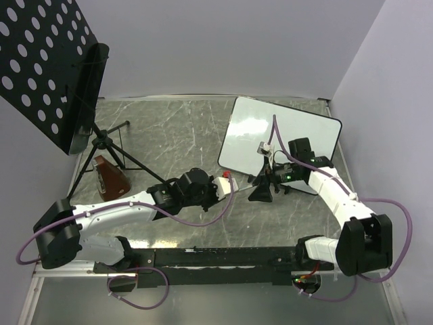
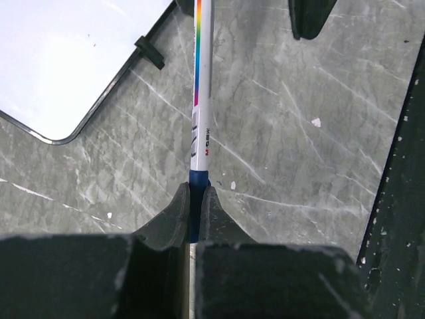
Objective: Write a sentence on the whiteboard
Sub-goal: Pass from the left arm to the right
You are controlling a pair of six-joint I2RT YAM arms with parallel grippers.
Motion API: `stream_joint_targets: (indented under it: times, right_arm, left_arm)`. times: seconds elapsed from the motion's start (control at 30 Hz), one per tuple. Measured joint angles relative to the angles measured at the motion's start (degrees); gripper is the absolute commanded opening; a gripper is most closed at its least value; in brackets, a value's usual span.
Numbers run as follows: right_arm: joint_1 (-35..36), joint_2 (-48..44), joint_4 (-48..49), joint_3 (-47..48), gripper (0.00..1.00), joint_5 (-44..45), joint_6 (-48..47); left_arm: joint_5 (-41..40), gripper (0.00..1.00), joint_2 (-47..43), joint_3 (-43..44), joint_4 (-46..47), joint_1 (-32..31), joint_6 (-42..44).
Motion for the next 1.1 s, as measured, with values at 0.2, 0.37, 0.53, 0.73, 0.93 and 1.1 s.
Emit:
stream_joint_targets:
  times: [0.2,0.37,0.53,0.73,0.93,1.1]
  right_arm:
    - [0.63,3.48,-0.26,0.04,0.88,-3.72,1.01]
    - [3.17,6.56,-1.22,1.07,0.77,-5.33,0.70]
    - [4.72,8.39,-2.47,2.25,0.61,-6.08,0.35]
    - [6.21,10.40,-5.29,3.78,0.44,-6.19,-1.40]
    - [7.37,12.04,-7.26,4.79,0.32,-6.03,-3.32]
    - [7.76,12.46,-8.11,4.81,0.26,-5.75,-4.33]
  left_arm:
    - [2.32,0.01,-0.02,-0.02,0.24,0.17,-0.61]
    - [4.09,0.01,0.39,0.02,0.76,0.17,-1.05]
    - [5.46,0.01,1.62,0.63,0.87,0.17,-1.05]
    - [5.77,0.01,2.03,1.29,0.85,0.17,-1.01]
    - [6.21,0.01,2.40,1.75,0.48,0.17,-0.81]
    - [6.67,0.01,3.13,2.21,-0.50,0.17,-0.39]
